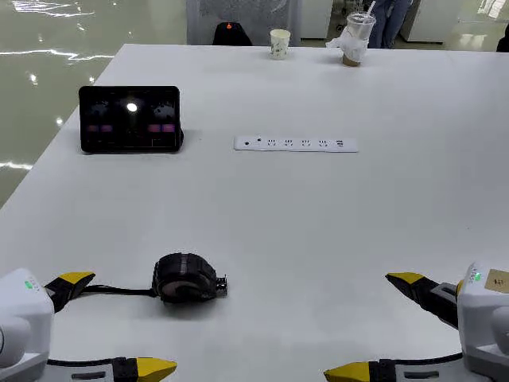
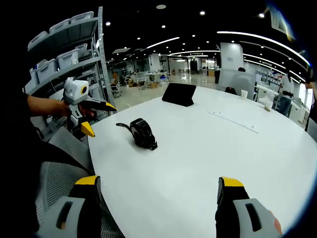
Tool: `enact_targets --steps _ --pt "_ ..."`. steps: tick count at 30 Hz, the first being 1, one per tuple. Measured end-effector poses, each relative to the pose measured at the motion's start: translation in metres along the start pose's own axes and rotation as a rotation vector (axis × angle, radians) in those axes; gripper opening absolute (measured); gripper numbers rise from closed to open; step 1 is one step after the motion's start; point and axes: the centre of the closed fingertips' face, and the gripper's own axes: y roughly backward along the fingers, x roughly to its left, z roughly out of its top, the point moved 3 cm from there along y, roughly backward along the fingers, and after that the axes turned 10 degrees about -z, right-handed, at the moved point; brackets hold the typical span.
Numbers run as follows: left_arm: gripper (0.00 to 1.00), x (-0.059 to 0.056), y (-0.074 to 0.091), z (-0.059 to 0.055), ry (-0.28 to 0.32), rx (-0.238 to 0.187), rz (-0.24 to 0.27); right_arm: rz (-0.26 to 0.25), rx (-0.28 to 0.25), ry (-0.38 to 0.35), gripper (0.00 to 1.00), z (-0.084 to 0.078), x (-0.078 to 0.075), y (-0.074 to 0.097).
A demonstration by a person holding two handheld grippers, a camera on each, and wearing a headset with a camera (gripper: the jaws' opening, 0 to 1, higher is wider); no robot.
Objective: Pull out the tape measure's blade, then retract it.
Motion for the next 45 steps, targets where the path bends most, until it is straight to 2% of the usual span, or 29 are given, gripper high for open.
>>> enact_targets --steps 19,26,36,45 --pt "0.99 0.010 -0.017 0.002 -0.042 0.055 -0.045 0.052 0.031 0.090 0.92 0.003 -0.004 -0.021" --pt "0.98 0.013 -0.024 0.006 -0.084 0.065 -0.066 0.081 0.029 0.143 0.88 0.006 -0.007 -0.030" --pt "0.89 0.022 -0.033 0.010 -0.135 0.087 -0.097 0.131 0.032 0.212 0.79 0.009 -0.009 -0.046" --pt "0.80 0.028 -0.041 0.007 -0.164 0.126 -0.141 0.173 0.024 0.279 0.75 0.015 -0.009 -0.064"
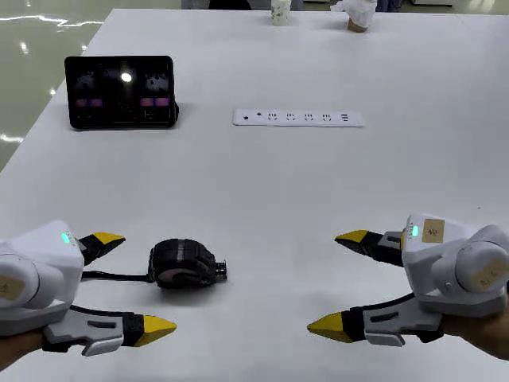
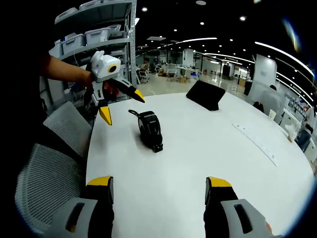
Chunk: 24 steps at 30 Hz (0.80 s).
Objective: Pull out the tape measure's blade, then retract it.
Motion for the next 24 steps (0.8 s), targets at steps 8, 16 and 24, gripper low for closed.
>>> enact_targets --steps 8,16,24 --pt "0.75 0.004 -0.006 -0.001 -0.031 0.027 -0.036 0.048 0.002 0.056 0.73 0.002 0.000 -0.017" --pt "0.68 0.009 -0.013 0.000 -0.057 0.049 -0.059 0.097 -0.004 0.096 0.68 0.006 0.001 -0.036" --pt "0.60 0.015 -0.019 0.002 -0.097 0.063 -0.081 0.143 -0.010 0.142 0.61 0.008 0.000 -0.054"
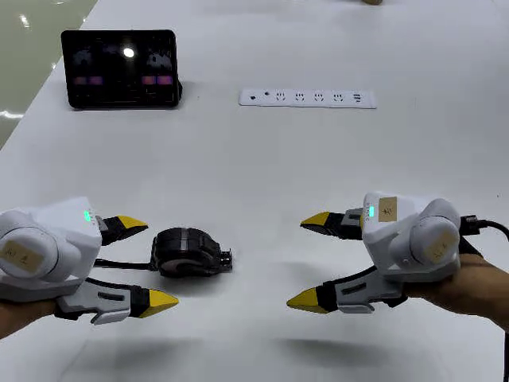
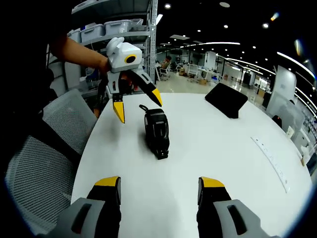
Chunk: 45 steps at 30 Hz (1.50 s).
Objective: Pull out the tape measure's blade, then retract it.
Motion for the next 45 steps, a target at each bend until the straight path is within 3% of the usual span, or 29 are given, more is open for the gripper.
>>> enact_targets --steps 10,21,40,45 --pt "0.52 0.008 -0.010 0.001 -0.042 0.032 -0.030 0.050 -0.023 0.058 0.51 0.008 -0.003 -0.022" --pt "0.42 0.015 -0.023 -0.005 -0.093 0.088 -0.076 0.111 -0.039 0.105 0.40 0.014 -0.002 -0.051" --pt "0.31 0.024 -0.037 -0.012 -0.149 0.134 -0.138 0.192 -0.010 0.188 0.15 0.012 0.003 -0.100" --pt "0.29 0.025 -0.040 -0.011 -0.166 0.144 -0.157 0.216 0.007 0.200 0.14 0.008 0.006 -0.108"
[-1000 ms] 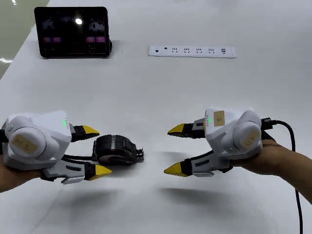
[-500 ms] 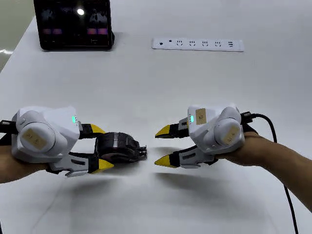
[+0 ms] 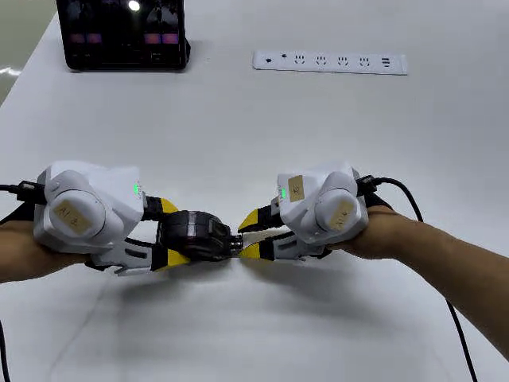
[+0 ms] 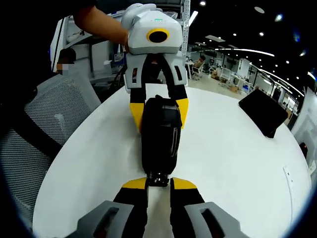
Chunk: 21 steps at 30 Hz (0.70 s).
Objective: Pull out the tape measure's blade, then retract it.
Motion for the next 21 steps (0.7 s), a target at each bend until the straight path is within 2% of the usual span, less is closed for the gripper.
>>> enact_targets --steps 9,21 --pt "0.28 0.0002 0.0000 -0.0004 0.004 -0.002 -0.025 0.017 0.003 -0.014 0.12 -0.0019 0.0009 -0.0034" --pt "0.27 0.0000 0.0001 -0.0001 -0.021 0.006 -0.052 0.021 0.013 -0.021 0.10 -0.0022 0.0030 -0.0017"
